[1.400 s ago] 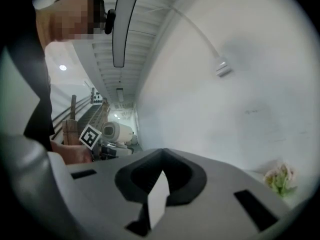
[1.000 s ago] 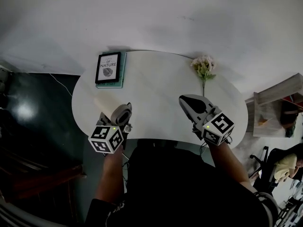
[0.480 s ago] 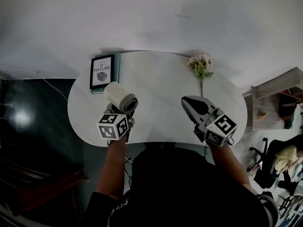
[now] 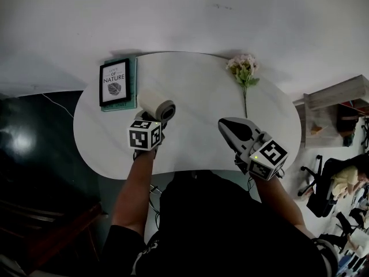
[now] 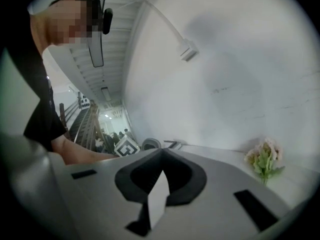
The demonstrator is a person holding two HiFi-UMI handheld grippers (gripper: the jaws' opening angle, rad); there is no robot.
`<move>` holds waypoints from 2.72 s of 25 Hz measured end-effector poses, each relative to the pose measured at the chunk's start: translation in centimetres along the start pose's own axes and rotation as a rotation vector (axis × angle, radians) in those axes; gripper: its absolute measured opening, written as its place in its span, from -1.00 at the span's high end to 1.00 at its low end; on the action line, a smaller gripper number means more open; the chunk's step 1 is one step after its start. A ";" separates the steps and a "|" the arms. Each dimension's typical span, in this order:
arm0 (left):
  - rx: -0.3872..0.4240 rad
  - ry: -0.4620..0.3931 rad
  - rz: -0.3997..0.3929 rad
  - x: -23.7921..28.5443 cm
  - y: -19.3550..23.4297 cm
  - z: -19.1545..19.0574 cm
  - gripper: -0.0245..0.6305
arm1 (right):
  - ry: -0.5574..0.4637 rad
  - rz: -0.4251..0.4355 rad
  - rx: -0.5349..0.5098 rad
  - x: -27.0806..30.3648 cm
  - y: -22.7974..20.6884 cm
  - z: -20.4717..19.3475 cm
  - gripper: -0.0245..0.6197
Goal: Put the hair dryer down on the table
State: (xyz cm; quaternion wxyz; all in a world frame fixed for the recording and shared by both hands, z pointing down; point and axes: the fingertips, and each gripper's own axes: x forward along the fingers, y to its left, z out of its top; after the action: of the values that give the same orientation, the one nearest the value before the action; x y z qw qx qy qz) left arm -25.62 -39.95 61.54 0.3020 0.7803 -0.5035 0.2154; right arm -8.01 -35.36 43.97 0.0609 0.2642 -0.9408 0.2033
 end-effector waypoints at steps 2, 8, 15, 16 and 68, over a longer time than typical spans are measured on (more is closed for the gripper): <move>0.011 0.031 -0.010 1.3 0.2 -0.2 0.27 | 0.002 -0.002 -0.004 0.0 -0.3 -0.4 0.90; 0.082 0.149 -0.020 5.0 0.3 -0.9 0.27 | 0.013 -0.024 -0.010 -0.5 -2.0 -1.6 0.90; 0.148 0.277 -0.018 8.0 0.3 -1.9 0.27 | -0.006 -0.051 0.053 -0.5 -3.1 -1.3 0.90; 0.151 0.285 -0.016 8.3 0.3 -1.9 0.27 | -0.012 -0.054 0.063 -0.5 -3.2 -1.1 0.90; 0.242 0.375 -0.031 10.9 -0.3 -3.1 0.12 | 0.025 0.027 0.120 -4.1 -7.3 -6.1 0.90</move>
State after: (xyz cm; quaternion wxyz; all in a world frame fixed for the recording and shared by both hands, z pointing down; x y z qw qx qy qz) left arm -21.08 -44.86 70.70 0.2978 0.7648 -0.3971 0.4107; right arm -0.63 -36.59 51.17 0.0539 0.2522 -0.9296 0.2632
